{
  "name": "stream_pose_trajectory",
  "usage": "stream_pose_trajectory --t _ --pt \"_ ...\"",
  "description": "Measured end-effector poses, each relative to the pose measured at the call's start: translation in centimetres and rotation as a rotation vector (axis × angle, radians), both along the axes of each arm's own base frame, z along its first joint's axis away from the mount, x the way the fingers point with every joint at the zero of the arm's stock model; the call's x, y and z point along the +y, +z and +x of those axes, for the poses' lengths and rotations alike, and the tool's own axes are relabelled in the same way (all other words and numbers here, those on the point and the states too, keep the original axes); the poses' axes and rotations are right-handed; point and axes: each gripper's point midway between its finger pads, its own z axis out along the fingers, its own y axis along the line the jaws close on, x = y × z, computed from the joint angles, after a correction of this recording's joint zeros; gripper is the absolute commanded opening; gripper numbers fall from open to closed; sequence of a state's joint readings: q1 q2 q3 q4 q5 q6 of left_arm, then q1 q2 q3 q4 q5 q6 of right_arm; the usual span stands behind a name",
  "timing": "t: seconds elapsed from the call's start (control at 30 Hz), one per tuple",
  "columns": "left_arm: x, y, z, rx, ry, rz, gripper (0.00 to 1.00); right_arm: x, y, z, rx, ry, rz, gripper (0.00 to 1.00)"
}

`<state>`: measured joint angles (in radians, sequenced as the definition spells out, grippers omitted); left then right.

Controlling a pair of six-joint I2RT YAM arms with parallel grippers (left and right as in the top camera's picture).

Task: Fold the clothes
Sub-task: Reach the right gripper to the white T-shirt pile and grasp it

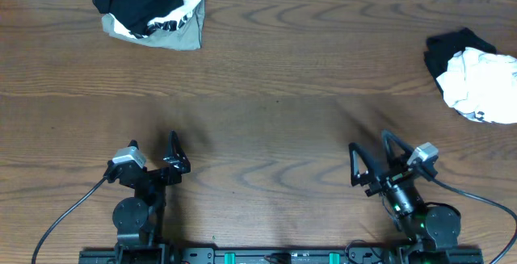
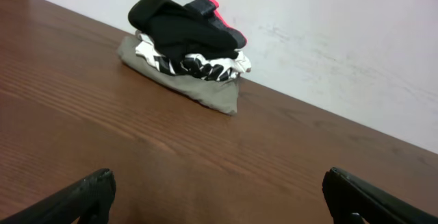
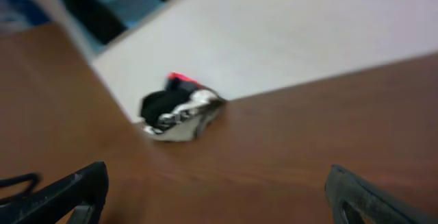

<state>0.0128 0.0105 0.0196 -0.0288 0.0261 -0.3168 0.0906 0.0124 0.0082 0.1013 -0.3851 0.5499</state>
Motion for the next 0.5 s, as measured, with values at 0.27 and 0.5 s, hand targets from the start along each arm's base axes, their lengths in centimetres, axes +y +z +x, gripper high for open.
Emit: stream_pose_trajectory --t 0.27,0.5 --pt "0.0 0.0 0.0 0.001 0.000 0.000 0.98 -1.1 4.5 -1.0 -0.012 -0.071 -0.155 0.99" --pt "0.0 0.0 0.0 0.001 0.000 0.000 0.98 -7.9 7.9 1.1 0.223 -0.449 -0.357 0.99"
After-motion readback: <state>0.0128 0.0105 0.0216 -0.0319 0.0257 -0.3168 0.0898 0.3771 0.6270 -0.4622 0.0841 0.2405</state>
